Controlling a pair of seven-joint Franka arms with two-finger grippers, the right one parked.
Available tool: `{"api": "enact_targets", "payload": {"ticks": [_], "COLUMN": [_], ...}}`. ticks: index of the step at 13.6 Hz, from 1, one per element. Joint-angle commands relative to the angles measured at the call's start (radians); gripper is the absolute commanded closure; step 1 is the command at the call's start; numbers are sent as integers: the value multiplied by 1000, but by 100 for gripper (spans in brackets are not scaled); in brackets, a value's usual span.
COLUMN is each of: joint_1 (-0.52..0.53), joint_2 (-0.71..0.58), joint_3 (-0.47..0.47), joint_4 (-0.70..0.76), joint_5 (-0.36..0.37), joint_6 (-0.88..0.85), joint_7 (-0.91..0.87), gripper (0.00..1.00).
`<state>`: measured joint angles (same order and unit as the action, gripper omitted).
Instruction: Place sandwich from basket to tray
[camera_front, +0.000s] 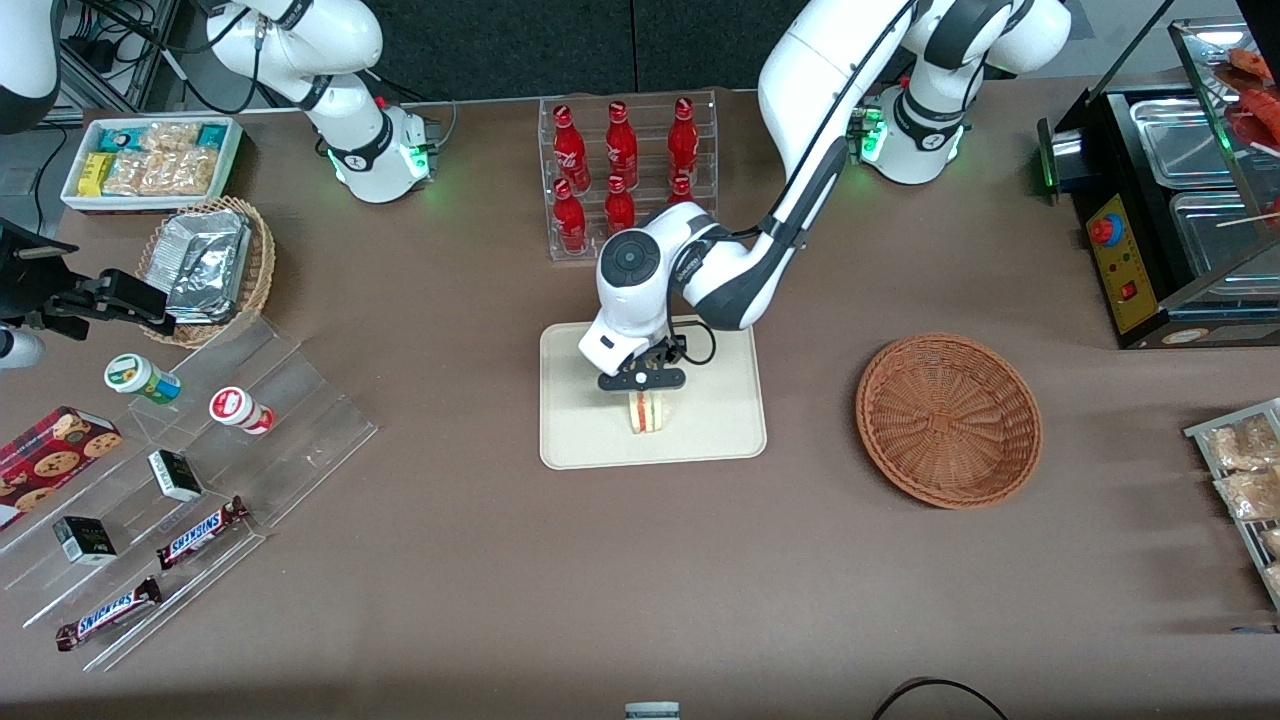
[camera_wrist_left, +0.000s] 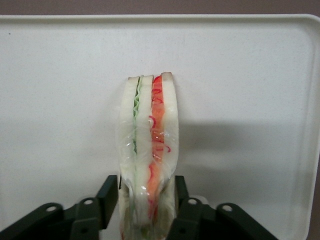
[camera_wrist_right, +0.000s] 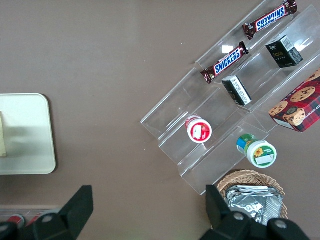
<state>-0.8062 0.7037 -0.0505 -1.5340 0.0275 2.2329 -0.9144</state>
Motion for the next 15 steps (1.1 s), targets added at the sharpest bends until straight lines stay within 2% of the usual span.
{"api": "enact_targets", "payload": {"ticks": [1, 4, 7, 11, 15], "joint_1": [-8, 31, 113, 238, 392], "joint_2": [-39, -148, -262, -394, -495], "joint_3": [17, 20, 20, 20, 20], "joint_4": [29, 34, 34, 32, 26], "joint_5": [-9, -11, -38, -32, -32], "joint_6": [-70, -211, -329, -490, -645], "joint_7": [-12, -14, -11, 12, 250], "gripper": [0, 0, 0, 0, 0]}}
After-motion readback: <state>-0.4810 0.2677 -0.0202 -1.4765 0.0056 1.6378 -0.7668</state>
